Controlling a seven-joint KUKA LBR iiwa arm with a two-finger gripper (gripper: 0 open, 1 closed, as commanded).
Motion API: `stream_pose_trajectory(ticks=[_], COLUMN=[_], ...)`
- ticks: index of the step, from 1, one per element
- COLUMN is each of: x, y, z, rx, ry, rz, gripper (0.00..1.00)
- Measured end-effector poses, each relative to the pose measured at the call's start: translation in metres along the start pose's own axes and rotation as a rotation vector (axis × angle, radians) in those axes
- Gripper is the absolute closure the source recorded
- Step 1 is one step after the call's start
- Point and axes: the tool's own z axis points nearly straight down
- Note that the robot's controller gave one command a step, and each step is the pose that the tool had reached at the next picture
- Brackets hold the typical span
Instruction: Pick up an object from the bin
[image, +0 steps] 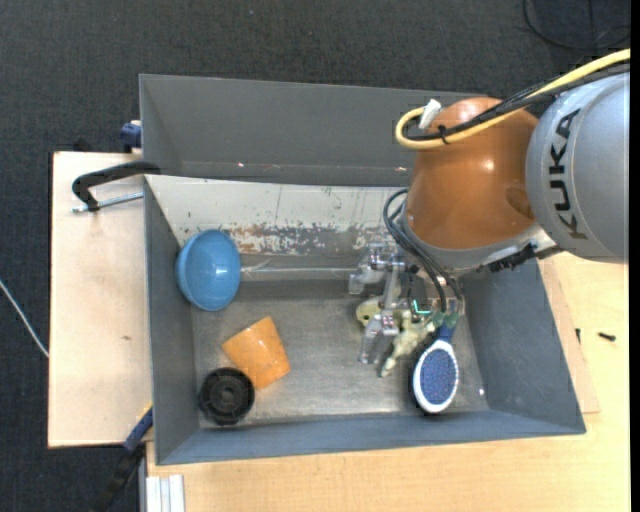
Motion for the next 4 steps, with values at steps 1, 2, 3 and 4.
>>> stream_pose_trajectory(ticks=[1,2,3,4], x=[-0.043,-0.047,-0.049,-0.068], y=[-0.113,-0.110,-0.108,-0.104], z=[0.145,0.141,0.138,0.143], rx=[-0.005,-0.003,-0.002,-0.002], ry=[-0.017,-0.017,-0.015,-0.007], rz=[-0.092,-0.095,-0.096,-0.260], gripper=[0.00,0.00,0.00,0.00])
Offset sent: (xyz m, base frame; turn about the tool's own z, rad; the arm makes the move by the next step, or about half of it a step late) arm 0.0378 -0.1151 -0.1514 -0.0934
